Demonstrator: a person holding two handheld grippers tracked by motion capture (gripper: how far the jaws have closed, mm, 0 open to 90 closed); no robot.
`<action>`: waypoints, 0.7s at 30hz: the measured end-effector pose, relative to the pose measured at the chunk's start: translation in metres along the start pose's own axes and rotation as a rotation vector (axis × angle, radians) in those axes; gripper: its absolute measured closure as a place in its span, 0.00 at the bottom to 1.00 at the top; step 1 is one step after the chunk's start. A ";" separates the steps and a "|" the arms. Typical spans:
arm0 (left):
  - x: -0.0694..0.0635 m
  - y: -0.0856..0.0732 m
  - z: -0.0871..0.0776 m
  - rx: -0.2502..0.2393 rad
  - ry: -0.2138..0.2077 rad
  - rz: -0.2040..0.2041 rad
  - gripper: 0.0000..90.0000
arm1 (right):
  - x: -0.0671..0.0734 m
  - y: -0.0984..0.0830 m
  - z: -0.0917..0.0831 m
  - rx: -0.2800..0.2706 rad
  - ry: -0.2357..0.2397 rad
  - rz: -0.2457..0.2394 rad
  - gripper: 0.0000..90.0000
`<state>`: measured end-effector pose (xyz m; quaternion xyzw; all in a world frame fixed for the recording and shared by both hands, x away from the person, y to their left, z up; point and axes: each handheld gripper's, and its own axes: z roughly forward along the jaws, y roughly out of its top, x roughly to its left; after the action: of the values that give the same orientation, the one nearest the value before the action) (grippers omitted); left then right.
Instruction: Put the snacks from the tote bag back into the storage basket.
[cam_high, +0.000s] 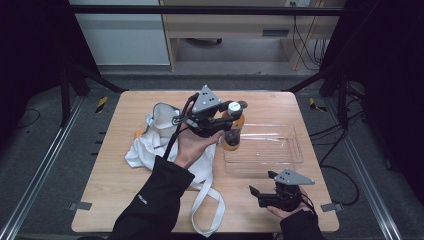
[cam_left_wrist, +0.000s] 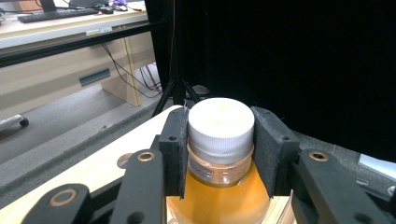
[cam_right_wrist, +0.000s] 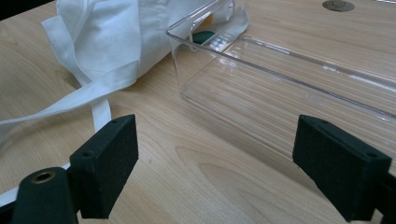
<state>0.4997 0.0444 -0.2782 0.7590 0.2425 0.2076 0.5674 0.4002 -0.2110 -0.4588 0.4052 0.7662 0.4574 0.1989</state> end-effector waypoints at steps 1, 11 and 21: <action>0.000 -0.001 0.002 0.002 0.000 -0.001 0.65 | 0.000 0.000 0.000 0.000 0.000 0.000 0.16; -0.003 -0.010 0.017 0.022 -0.007 0.011 0.65 | 0.000 0.000 0.000 -0.001 0.001 -0.004 0.16; -0.009 -0.014 0.027 0.039 -0.026 0.024 0.65 | 0.000 0.000 0.000 0.001 0.001 0.000 0.16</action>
<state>0.5064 0.0213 -0.2994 0.7753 0.2301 0.1997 0.5533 0.4000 -0.2108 -0.4587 0.4051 0.7666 0.4572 0.1980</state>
